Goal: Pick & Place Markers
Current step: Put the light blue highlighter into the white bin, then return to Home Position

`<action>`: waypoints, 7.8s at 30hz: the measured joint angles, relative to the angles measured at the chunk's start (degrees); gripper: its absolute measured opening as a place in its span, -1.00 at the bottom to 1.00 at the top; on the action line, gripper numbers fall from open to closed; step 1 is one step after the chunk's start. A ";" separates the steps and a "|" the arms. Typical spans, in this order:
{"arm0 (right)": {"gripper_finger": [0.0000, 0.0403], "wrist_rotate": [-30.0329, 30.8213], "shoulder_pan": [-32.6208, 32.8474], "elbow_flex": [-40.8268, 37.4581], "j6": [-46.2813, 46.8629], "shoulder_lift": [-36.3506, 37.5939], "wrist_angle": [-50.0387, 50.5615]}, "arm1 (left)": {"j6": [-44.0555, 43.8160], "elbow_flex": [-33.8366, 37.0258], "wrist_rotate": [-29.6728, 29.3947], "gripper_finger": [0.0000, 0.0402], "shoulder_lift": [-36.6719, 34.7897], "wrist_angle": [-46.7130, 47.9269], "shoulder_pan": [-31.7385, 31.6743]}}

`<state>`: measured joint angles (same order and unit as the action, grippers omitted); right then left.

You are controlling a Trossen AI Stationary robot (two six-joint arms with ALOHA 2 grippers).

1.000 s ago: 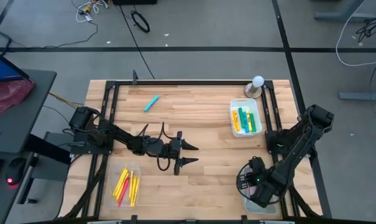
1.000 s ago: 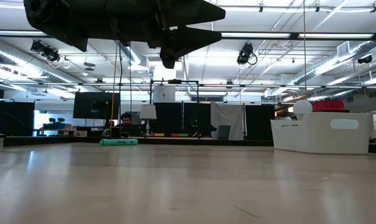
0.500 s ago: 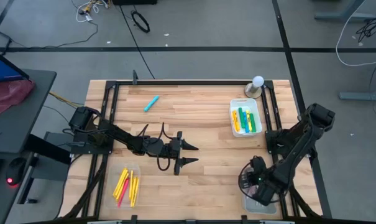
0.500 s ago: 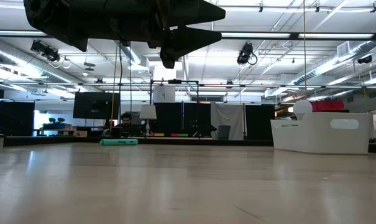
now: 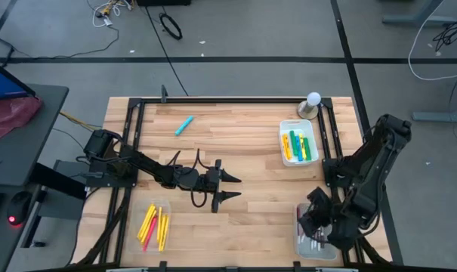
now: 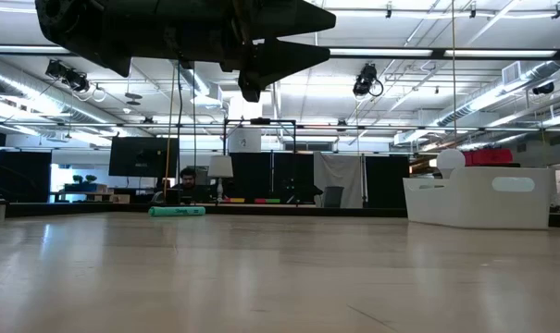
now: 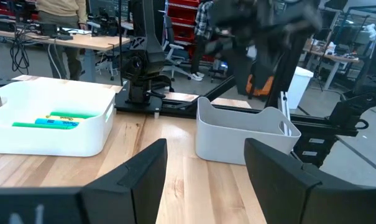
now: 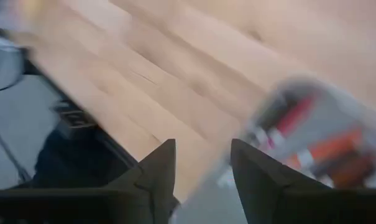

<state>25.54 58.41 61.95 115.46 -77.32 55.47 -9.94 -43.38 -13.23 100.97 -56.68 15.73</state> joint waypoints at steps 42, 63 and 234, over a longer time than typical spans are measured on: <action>-0.29 25.86 -24.32 -30.57 -66.68 0.67 -79.08 | -16.39 11.05 -6.91 0.28 -18.12 69.13 -44.07; -0.29 25.97 -24.32 -30.57 -66.91 0.67 -79.07 | -2.85 27.67 -6.20 -0.70 -18.16 36.58 -43.57; -0.73 -30.65 -54.50 -61.10 -96.86 64.08 -69.84 | -10.47 15.19 -12.52 0.13 -18.10 29.50 -0.17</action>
<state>-5.11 3.90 0.84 18.60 -13.23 -14.38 -20.40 -28.18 -25.76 82.87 -27.18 15.55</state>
